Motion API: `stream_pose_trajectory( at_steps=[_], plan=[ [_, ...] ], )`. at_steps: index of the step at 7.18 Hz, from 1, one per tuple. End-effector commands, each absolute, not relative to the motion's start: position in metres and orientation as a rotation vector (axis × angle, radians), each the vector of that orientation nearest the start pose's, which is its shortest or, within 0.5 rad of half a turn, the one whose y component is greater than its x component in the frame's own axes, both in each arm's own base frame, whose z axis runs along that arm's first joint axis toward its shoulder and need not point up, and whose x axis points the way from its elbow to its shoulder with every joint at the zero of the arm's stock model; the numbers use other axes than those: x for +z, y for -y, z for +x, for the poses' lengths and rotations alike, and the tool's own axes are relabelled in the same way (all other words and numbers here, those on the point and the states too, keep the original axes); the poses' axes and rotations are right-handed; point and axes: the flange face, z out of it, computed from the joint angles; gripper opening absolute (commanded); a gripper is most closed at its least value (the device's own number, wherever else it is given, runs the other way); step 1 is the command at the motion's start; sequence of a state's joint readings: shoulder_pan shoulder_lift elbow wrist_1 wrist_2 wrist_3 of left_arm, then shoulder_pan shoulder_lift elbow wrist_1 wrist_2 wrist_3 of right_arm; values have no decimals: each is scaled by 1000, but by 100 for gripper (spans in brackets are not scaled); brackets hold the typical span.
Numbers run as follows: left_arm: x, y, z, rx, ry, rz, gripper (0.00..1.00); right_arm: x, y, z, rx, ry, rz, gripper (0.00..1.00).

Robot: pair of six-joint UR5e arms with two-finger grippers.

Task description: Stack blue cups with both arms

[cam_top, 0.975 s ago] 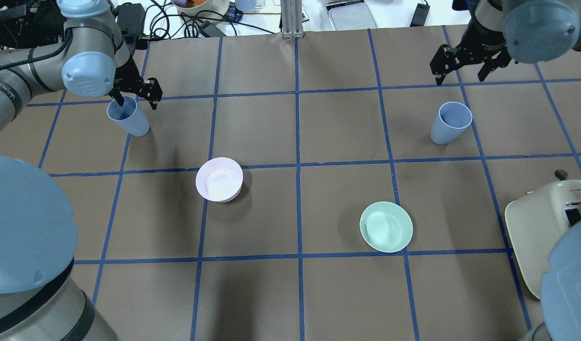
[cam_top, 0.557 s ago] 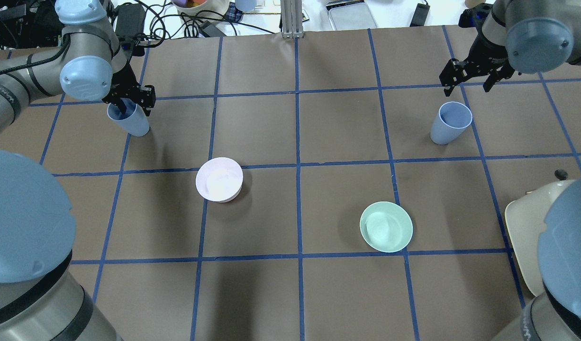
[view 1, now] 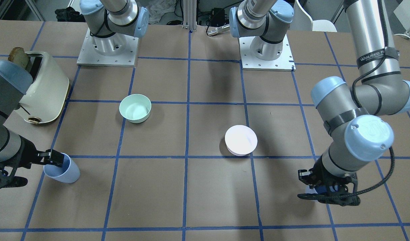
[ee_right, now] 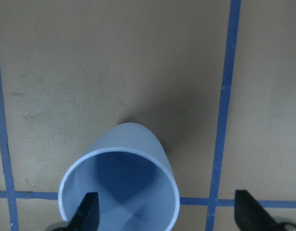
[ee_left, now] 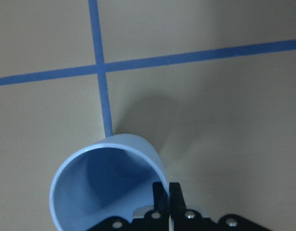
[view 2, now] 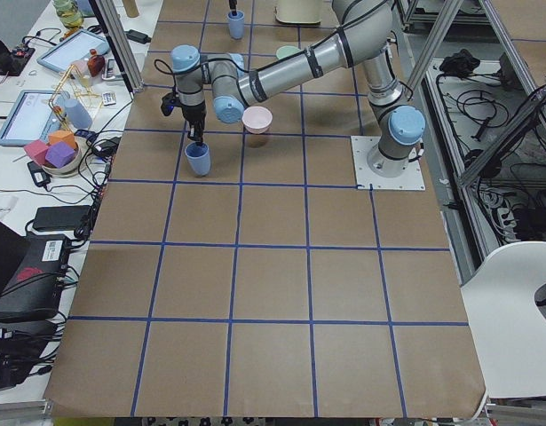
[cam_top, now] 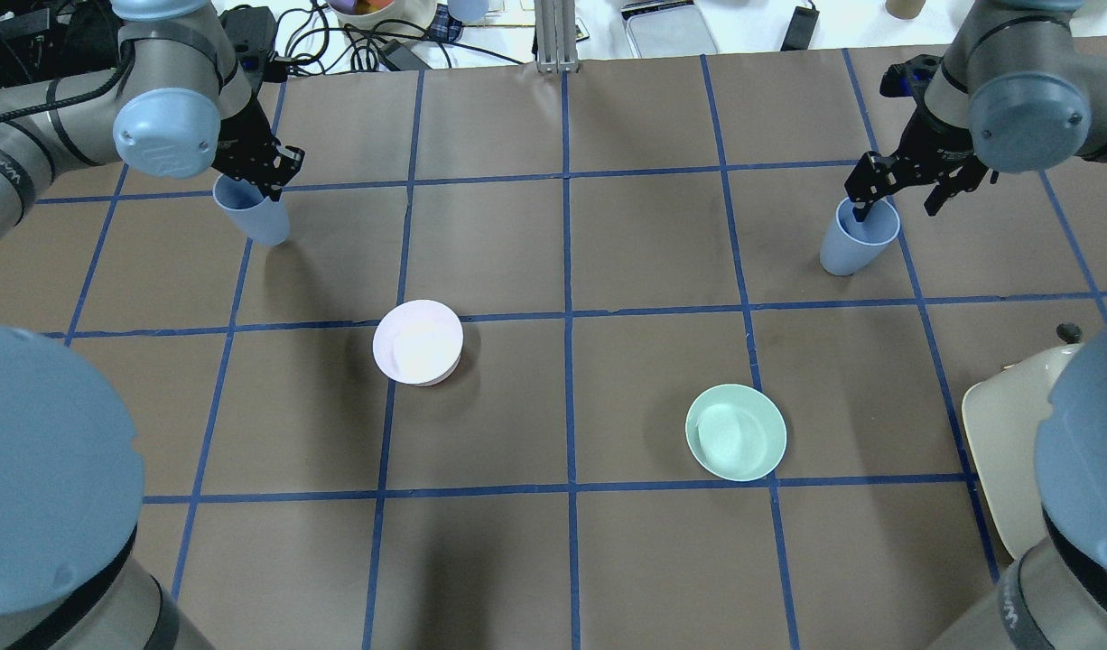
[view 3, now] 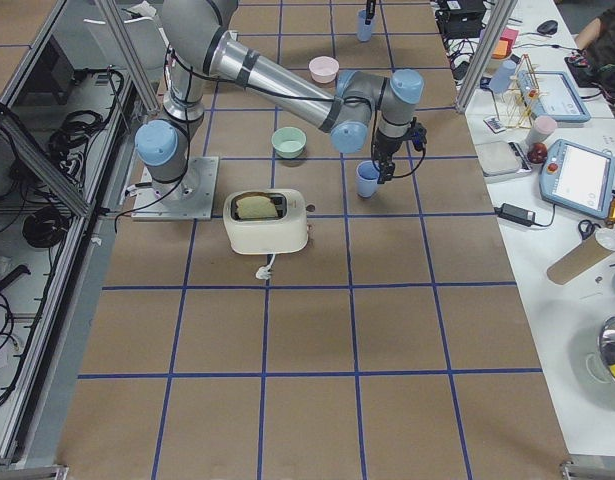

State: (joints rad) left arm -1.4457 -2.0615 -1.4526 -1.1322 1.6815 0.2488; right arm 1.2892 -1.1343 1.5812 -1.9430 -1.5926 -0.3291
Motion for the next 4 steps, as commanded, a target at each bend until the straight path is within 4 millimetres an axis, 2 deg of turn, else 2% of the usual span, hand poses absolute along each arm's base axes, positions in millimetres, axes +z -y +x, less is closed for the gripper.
stream_pose_trajectory(
  at_steps=[1, 2, 3, 4],
  plan=[
    [335, 663, -140, -147, -3042, 104, 0, 266, 635, -49, 137, -3129, -76, 92],
    [336, 657, -199, -177, -3075, 37, 0, 263, 635, -49, 147, -3128, -78, 51],
    [339, 649, -263, -209, -3095, -11, 0, 253, 636, -51, 168, -3120, -92, 32],
    [335, 632, -322, -207, -3132, -14, 0, 251, 636, -50, 179, -3115, -92, 16]
  ],
)
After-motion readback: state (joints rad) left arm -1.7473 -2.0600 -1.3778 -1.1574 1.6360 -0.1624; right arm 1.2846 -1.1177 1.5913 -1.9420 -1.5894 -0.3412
